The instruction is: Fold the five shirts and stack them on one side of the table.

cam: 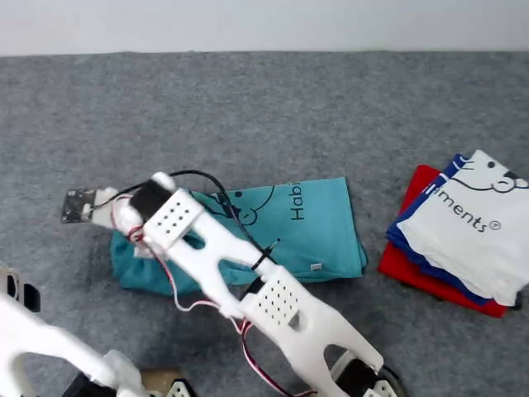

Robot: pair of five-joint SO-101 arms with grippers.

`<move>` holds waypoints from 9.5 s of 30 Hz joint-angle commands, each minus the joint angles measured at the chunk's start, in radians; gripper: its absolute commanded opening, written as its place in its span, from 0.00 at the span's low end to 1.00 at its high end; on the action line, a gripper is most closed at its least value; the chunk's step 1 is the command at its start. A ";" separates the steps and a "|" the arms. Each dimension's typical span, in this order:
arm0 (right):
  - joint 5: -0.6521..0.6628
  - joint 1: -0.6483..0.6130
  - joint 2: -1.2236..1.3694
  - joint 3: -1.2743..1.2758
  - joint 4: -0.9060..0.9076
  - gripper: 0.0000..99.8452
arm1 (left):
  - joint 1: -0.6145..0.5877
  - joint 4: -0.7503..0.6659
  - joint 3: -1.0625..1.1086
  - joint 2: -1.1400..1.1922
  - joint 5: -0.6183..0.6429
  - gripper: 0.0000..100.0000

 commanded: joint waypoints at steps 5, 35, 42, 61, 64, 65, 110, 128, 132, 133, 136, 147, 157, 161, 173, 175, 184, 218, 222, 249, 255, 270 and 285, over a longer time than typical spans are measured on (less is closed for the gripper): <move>0.049 0.064 0.021 -0.141 -0.246 0.01 | 0.006 -0.017 0.033 -0.034 -0.005 0.17; -0.460 0.479 -0.506 0.236 0.219 0.10 | -0.002 0.034 -0.182 -0.037 0.044 0.02; -0.595 0.639 -0.757 0.700 0.191 0.28 | 0.008 0.032 -0.209 -0.031 0.044 0.02; -0.634 0.733 -0.963 1.476 -0.427 0.28 | 0.005 0.020 -0.203 -0.026 0.044 0.02; -0.634 0.733 -0.921 1.525 -0.479 0.28 | 0.006 0.020 -0.203 -0.026 0.044 0.02; -0.634 0.733 -0.905 1.533 -0.484 0.28 | 0.006 0.020 -0.203 -0.026 0.044 0.02; -0.397 0.234 -1.290 1.304 -0.297 0.01 | -0.002 0.014 -0.202 -0.028 0.087 0.02; -0.404 0.035 -0.648 0.572 -0.283 0.05 | -0.068 -0.043 -0.117 -0.035 0.091 0.02; -0.405 -0.012 -0.631 0.543 -0.254 0.25 | -0.072 -0.043 -0.117 -0.035 0.091 0.02; -0.405 -0.025 -0.631 0.528 -0.237 0.29 | -0.071 -0.043 -0.117 -0.035 0.091 0.02; -0.397 -0.056 -0.631 0.457 -0.173 0.27 | -0.064 -0.043 -0.117 -0.035 0.091 0.02; -0.189 0.150 -0.559 0.361 0.197 0.02 | -0.064 -0.044 -0.119 -0.035 0.091 0.02; -0.176 0.139 -0.351 0.356 0.150 0.01 | -0.186 -0.043 -0.137 -0.035 0.091 0.02; -0.178 -0.016 -0.300 0.354 0.058 0.01 | -0.236 -0.044 -0.154 -0.035 0.091 0.02; -0.195 0.021 -0.289 0.110 0.214 0.01 | -0.292 -0.058 -0.197 -0.031 0.086 0.02; -0.195 0.047 -0.297 0.101 0.214 0.01 | -0.292 -0.058 -0.197 -0.029 0.086 0.02; -0.193 -0.073 -0.183 0.097 0.091 0.01 | -0.292 -0.054 -0.196 -0.034 0.086 0.02; -0.187 -0.062 -0.079 0.009 0.044 0.01 | -0.292 -0.058 -0.194 -0.028 0.086 0.02; -0.123 -0.163 -0.087 -0.118 0.053 0.01 | -0.292 -0.058 -0.194 -0.028 0.086 0.02; -0.216 -0.019 -0.064 0.017 0.174 0.01 | -0.290 -0.058 -0.193 -0.026 0.086 0.02; -0.215 -0.180 -0.047 -0.011 0.065 0.01 | -0.239 -0.057 -0.193 -0.026 0.089 0.02; -0.216 -0.033 -0.151 -0.305 0.216 0.01 | -0.216 -0.058 -0.193 -0.026 0.091 0.02; -0.215 0.343 0.143 -0.232 0.148 0.01 | -0.215 -0.058 -0.191 -0.025 0.091 0.02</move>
